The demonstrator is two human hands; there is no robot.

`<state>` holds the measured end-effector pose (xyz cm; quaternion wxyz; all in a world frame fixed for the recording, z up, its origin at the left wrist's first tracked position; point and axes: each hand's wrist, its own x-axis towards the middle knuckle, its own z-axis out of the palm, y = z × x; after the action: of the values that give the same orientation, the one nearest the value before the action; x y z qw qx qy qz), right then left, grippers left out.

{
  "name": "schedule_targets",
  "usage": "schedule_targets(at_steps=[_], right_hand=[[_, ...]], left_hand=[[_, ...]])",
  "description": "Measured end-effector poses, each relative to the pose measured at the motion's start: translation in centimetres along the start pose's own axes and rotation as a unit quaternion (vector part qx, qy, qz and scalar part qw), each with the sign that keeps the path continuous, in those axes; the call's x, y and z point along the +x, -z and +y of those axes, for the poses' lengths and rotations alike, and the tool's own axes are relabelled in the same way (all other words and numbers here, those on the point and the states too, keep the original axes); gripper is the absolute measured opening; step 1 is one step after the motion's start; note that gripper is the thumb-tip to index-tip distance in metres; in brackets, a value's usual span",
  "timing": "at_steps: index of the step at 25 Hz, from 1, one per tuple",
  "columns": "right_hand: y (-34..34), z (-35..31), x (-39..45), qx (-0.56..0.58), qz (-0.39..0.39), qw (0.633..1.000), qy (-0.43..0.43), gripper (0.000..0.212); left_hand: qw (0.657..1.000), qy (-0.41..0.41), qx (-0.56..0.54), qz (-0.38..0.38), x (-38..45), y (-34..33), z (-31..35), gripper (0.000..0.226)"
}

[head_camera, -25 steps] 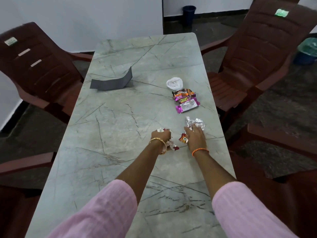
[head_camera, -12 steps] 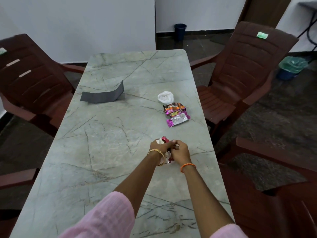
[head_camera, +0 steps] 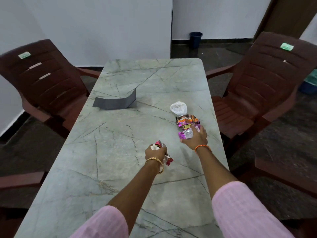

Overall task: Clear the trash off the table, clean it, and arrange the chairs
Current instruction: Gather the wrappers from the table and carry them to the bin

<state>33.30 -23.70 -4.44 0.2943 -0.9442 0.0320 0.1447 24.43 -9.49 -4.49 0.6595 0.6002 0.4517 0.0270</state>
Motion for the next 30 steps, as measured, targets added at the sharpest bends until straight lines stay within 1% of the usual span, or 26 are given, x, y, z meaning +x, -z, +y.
schedule_targets(at_steps=[1,2,4,5,6,7,8,9,10,11,12,13,15,16,18,19,22,23,24,25,26,27,28,29,30], right_hand=[[-1.1,0.5,-0.3,-0.034,-0.007,0.999,0.015,0.071],[-2.3,1.0,-0.8,-0.039,0.011,0.999,0.03,0.062],[-4.4,1.6,-2.6,-0.004,0.107,0.993,0.041,0.038],[-5.1,1.6,-3.4,-0.01,0.15,0.988,0.045,0.029],[-5.5,1.5,-4.2,-0.022,0.176,0.983,0.052,0.024],[-5.8,1.5,-4.8,-0.021,0.189,0.98,0.058,0.026],[-5.9,1.5,-5.4,0.002,0.196,0.979,0.053,0.027],[-5.8,1.4,-6.0,0.056,0.201,0.977,0.034,0.025],[-5.7,1.3,-6.5,0.136,0.211,0.968,0.005,0.022],[-5.7,1.3,-7.1,0.221,0.219,0.95,-0.027,0.02],[-5.6,1.2,-7.7,0.292,0.209,0.932,-0.054,0.021],[-5.6,0.9,-8.2,0.341,0.176,0.921,-0.068,0.025],[-5.7,0.5,-8.8,0.389,0.074,0.917,-0.054,0.03],[-5.7,0.2,-9.1,0.405,0.026,0.913,-0.04,0.033],[-5.4,-0.4,-9.2,0.447,-0.04,0.893,-0.029,0.04],[-5.1,-0.8,-9.1,0.466,-0.063,0.882,-0.034,0.041],[-4.3,-2.0,-8.2,0.493,-0.132,0.858,-0.061,0.036],[-3.9,-2.4,-7.5,0.505,-0.144,0.849,-0.062,0.033],[-3.6,-2.9,-6.6,0.513,-0.14,0.845,-0.056,0.03],[-3.0,-3.4,-5.3,0.512,-0.121,0.849,-0.044,0.026],[-2.4,-3.9,-3.9,0.49,-0.09,0.867,-0.028,0.021],[-1.7,-4.5,-2.2,0.433,-0.052,0.9,-0.005,0.018],[-1.1,-4.9,-0.3,0.339,-0.017,0.94,0.024,0.016],[-0.6,-5.3,1.5,0.224,0.005,0.973,0.057,0.021],[-0.1,-5.7,3.1,0.108,0.006,0.991,0.084,0.029]], left_hand=[[1.0,0.0,0.001,0.006,0.3,0.2,0.0,0.02],[1.0,0.003,0.002,0.01,0.5,0.3,0.0,0.02],[1.0,0.014,0.006,0.001,0.3,0.1,0.0,0.021],[1.0,0.015,0.011,-0.007,0.1,-0.1,0.1,0.021],[1.0,0.011,0.017,-0.015,-0.2,-0.3,0.1,0.021],[0.999,0.009,0.022,-0.026,-0.5,-0.6,0.1,0.02],[0.999,0.01,0.022,-0.037,-0.8,-0.8,0.1,0.02],[0.999,0.016,0.019,-0.046,-1.1,-0.8,0.1,0.021],[0.998,0.025,0.015,-0.053,-1.3,-0.9,0.1,0.022],[0.998,0.033,0.008,-0.061,-1.4,-0.9,0.0,0.023],[0.997,0.041,-0.001,-0.072,-1.5,-1.0,-0.1,0.024],[0.995,0.048,-0.013,-0.087,-1.6,-1.0,-0.3,0.029],[0.992,0.05,-0.021,-0.118,-1.9,-1.0,-0.4,0.038],[0.992,0.042,-0.006,-0.122,-1.8,-1.0,-0.4,0.043],[0.994,0.027,0.026,-0.104,-1.7,-0.8,-0.4,0.05],[0.995,0.028,0.024,-0.092,-1.7,-0.6,-0.3,0.048],[0.993,0.07,-0.045,-0.078,-1.1,0.0,0.8,0.022],[0.993,0.072,-0.055,-0.076,-0.8,0.1,1.6,0.016],[0.993,0.064,-0.059,-0.074,-0.2,0.2,2.5,0.014],[0.994,0.051,-0.064,-0.067,0.6,0.2,3.5,0.014],[0.995,0.041,-0.064,-0.059,1.4,0.4,4.8,0.017],[0.996,0.031,-0.061,-0.051,2.3,0.4,6.1,0.018],[0.997,0.02,-0.055,-0.045,3.3,0.6,7.2,0.015],[0.998,0.01,-0.047,-0.04,4.3,0.7,8.1,0.014],[0.999,0.002,-0.037,-0.035,5.1,0.8,8.7,0.017]])
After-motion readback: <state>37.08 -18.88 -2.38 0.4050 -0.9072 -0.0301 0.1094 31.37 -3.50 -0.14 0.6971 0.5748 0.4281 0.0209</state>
